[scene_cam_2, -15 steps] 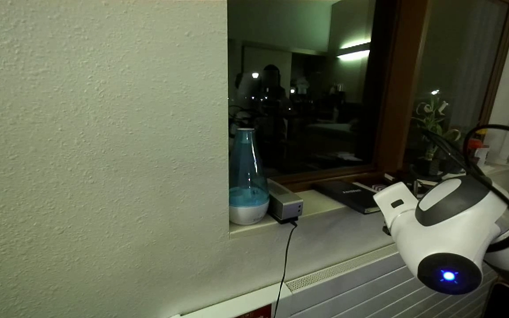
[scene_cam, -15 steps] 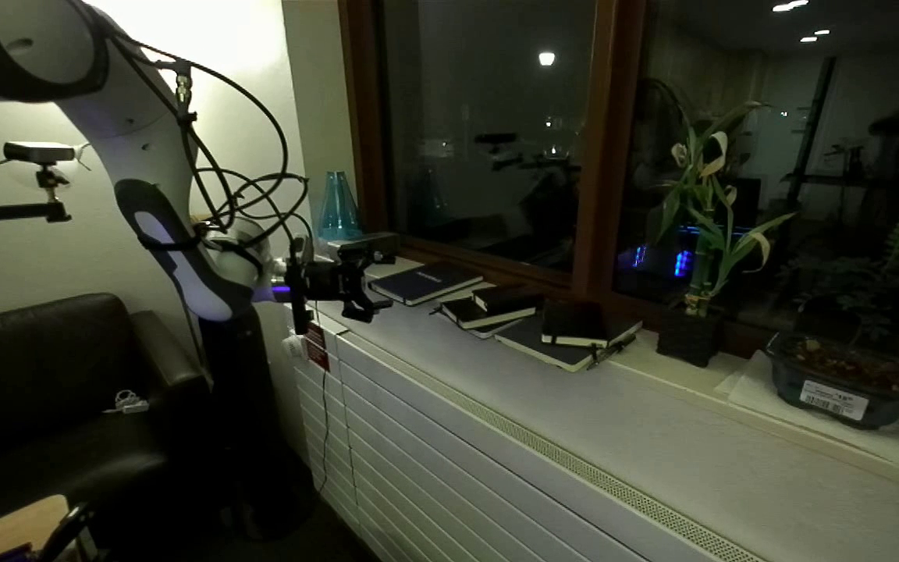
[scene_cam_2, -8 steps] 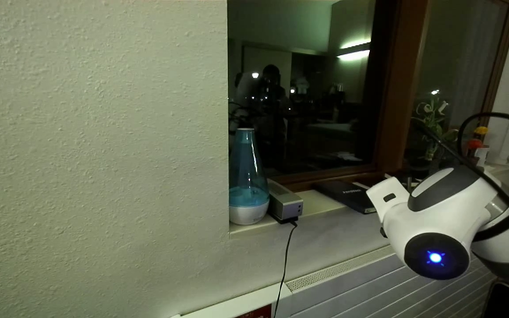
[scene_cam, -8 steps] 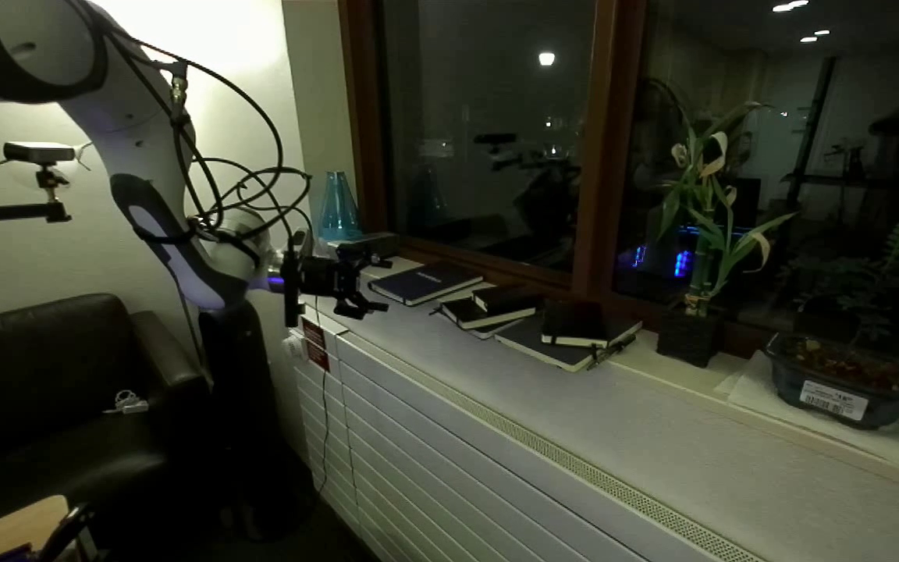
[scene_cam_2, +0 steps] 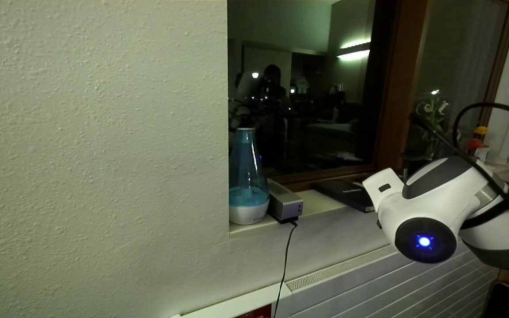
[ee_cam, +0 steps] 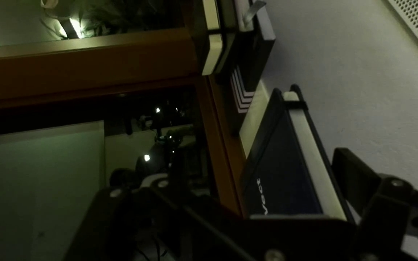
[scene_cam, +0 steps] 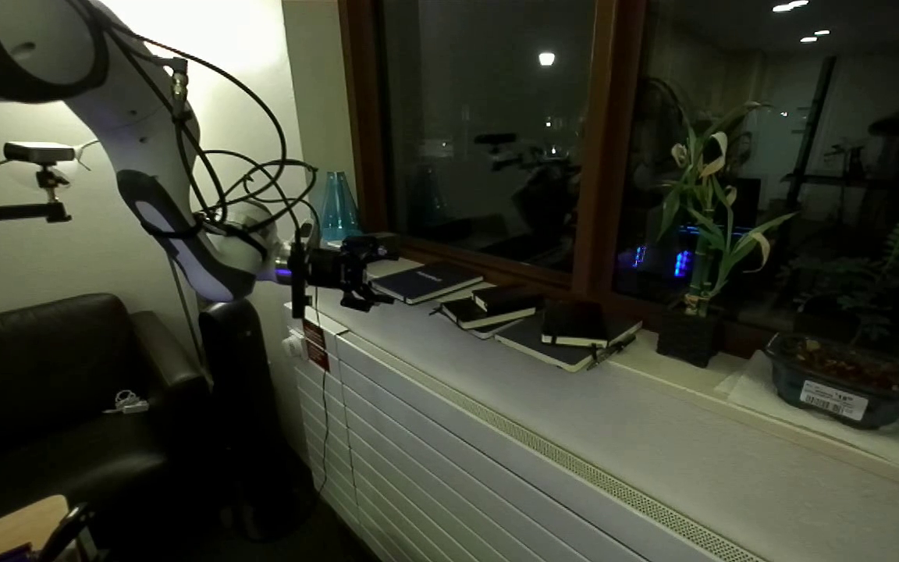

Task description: Put the left book on the right book

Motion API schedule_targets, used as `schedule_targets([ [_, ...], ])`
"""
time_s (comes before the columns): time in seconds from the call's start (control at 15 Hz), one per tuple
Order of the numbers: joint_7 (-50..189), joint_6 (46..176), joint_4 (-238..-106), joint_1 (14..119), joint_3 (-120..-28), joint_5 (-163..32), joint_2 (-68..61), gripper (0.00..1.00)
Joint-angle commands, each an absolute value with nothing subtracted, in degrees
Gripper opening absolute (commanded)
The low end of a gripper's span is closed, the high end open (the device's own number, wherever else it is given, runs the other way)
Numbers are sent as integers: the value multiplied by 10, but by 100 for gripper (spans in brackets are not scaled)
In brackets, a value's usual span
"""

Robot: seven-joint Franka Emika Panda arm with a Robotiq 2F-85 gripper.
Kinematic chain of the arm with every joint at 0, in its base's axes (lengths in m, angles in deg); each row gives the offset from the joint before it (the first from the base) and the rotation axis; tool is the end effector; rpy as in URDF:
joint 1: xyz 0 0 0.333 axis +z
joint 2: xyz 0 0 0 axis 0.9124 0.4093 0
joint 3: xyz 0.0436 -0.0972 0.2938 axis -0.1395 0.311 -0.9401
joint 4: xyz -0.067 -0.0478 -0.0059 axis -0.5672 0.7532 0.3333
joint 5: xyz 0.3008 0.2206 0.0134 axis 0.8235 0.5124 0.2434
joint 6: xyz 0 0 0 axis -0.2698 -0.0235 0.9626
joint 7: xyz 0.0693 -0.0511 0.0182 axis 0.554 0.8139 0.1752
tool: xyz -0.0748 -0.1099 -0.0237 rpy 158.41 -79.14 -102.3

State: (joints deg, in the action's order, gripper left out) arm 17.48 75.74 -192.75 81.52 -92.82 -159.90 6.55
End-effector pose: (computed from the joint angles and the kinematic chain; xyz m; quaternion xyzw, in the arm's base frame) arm 0.5726 0.1905 0.2718 0.7302 0.2120 0.2690 0.5912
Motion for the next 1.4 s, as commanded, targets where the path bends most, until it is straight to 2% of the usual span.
schedule_targets([
  [0.0,208,770,-1928,812,-927,-1594,57,100],
  [0.67,361,822,-1959,799,-925,-1602,20,100],
  [1.33,319,881,-1987,794,-915,-1640,-16,100],
])
